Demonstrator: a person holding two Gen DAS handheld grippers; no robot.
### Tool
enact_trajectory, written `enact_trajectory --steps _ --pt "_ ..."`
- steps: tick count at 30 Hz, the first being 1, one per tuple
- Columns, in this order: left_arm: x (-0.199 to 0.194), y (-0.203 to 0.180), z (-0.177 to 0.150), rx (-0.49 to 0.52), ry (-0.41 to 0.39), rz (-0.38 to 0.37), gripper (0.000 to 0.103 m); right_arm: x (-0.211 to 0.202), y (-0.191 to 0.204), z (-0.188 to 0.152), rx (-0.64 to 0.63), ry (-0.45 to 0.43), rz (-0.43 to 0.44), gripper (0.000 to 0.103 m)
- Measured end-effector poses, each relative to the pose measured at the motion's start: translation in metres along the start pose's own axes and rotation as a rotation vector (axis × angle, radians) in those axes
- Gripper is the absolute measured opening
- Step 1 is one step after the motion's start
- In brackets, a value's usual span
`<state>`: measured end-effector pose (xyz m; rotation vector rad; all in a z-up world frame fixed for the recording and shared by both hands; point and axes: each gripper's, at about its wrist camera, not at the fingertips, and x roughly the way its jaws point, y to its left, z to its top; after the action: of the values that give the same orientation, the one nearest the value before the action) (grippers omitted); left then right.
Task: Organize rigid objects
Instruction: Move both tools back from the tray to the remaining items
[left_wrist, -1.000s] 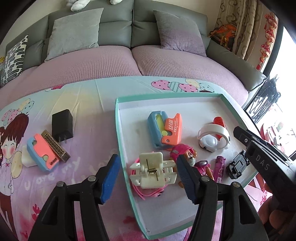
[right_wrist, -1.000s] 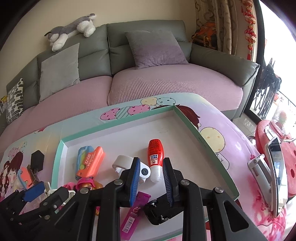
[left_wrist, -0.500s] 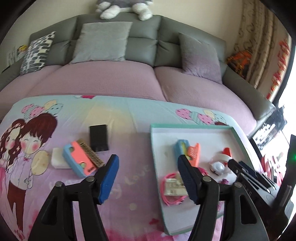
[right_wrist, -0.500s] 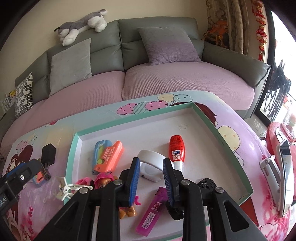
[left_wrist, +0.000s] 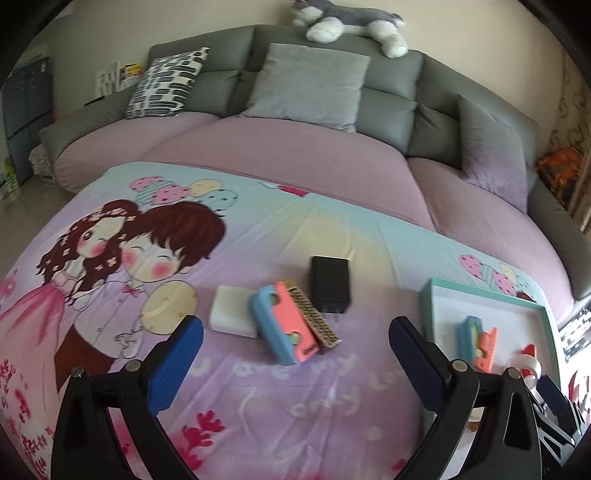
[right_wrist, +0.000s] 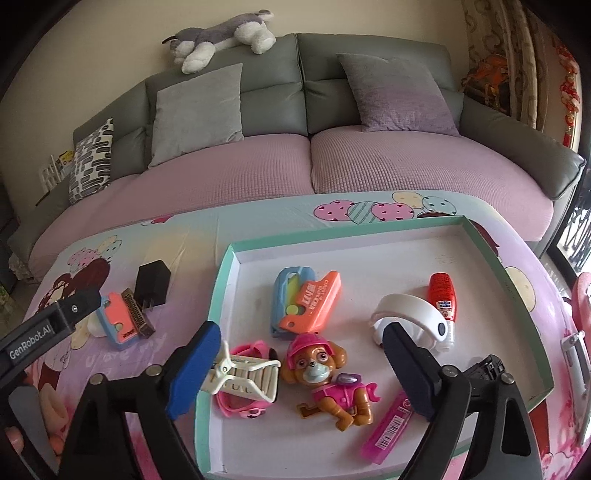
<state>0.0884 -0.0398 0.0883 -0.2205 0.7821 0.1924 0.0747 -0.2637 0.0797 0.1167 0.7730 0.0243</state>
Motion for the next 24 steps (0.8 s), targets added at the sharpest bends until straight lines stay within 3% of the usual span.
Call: enact_trajectory --steps 2,9,19,24 --pt "0.002 0.009 0.001 -0.016 0.002 0.029 0.101 0.001 0.006 -0.001 -0.012 -0.001 0.008 0.102" --pt "0.003 0.044 0.005 -0.069 0.002 0.118 0.101 0.003 0.027 -0.004 -0.035 0.006 0.04 0.103" --pt "0.002 0.075 0.01 -0.104 -0.001 0.145 0.101 0.006 0.071 -0.008 -0.085 0.016 0.096 0.103" --pt "0.004 0.091 0.01 -0.13 -0.003 0.151 0.101 -0.001 0.089 -0.007 -0.109 -0.029 0.119 0.103"
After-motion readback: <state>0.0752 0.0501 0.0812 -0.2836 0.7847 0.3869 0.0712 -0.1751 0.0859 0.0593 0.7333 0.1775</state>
